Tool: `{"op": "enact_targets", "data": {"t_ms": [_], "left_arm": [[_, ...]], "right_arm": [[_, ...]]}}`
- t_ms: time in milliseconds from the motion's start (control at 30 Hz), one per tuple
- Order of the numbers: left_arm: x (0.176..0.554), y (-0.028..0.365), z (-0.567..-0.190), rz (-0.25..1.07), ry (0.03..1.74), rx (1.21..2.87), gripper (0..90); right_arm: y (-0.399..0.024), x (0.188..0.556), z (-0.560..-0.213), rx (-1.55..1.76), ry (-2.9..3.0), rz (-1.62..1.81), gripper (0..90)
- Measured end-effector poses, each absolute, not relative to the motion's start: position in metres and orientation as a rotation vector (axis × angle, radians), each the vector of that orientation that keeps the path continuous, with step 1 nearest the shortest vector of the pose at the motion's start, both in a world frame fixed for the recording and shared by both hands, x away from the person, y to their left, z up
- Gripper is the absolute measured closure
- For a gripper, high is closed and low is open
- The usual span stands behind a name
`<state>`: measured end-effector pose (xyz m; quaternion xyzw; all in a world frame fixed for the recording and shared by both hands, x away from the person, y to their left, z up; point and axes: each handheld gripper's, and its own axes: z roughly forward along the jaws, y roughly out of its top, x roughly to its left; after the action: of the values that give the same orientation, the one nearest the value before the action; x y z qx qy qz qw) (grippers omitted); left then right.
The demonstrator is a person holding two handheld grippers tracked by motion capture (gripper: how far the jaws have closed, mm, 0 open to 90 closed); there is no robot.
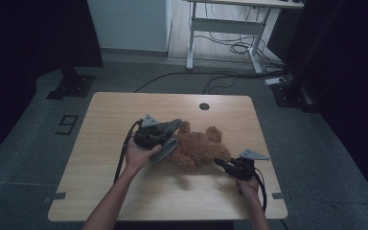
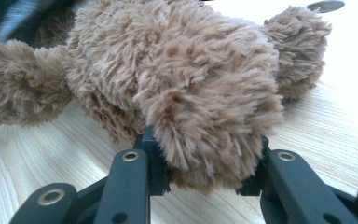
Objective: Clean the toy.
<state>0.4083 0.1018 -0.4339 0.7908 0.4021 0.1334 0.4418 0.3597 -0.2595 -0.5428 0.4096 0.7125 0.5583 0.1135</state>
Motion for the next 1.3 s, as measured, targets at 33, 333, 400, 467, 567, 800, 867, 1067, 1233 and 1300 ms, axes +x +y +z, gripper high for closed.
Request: {"op": "enact_targets", "data": {"t_ms": [33,333,400,467,567,800,867,1067,1233,1300], "left_arm": [[0.410,0.100,-0.438,0.317,1.005,1.972,75.2],[0.393,0.103,-0.457,0.304,0.976,1.979,75.3],[0.389,0.102,-0.461,0.294,0.966,1.992,75.3],[0.385,0.100,-0.466,0.295,0.958,1.996,75.3],[0.382,0.101,-0.470,0.289,0.960,1.980,75.4],[0.374,0.102,-0.473,0.283,0.952,1.985,75.4],[0.370,0.103,-0.476,0.279,0.950,1.982,75.5],[0.356,0.104,-0.484,0.264,0.935,1.978,75.5],[0.349,0.106,-0.489,0.244,0.930,1.965,75.5],[0.347,0.106,-0.490,0.242,0.930,1.962,75.6]], "right_arm": [[-0.260,0.360,-0.543,1.199,2.088,1.641,64.0],[-0.264,0.353,-0.534,1.202,1.985,1.699,38.6],[-0.264,0.348,-0.526,1.180,1.962,1.683,32.0],[-0.261,0.345,-0.520,1.163,1.964,1.649,26.9],[-0.264,0.345,-0.515,1.159,1.961,1.684,24.2],[-0.273,0.345,-0.507,1.184,1.946,1.719,21.4],[-0.275,0.344,-0.501,1.185,1.934,1.730,21.4],[-0.274,0.346,-0.493,1.222,1.946,1.752,21.4],[-0.255,0.354,-0.504,1.228,2.031,1.707,21.2],[-0.244,0.358,-0.509,1.203,2.080,1.682,22.6]]}}
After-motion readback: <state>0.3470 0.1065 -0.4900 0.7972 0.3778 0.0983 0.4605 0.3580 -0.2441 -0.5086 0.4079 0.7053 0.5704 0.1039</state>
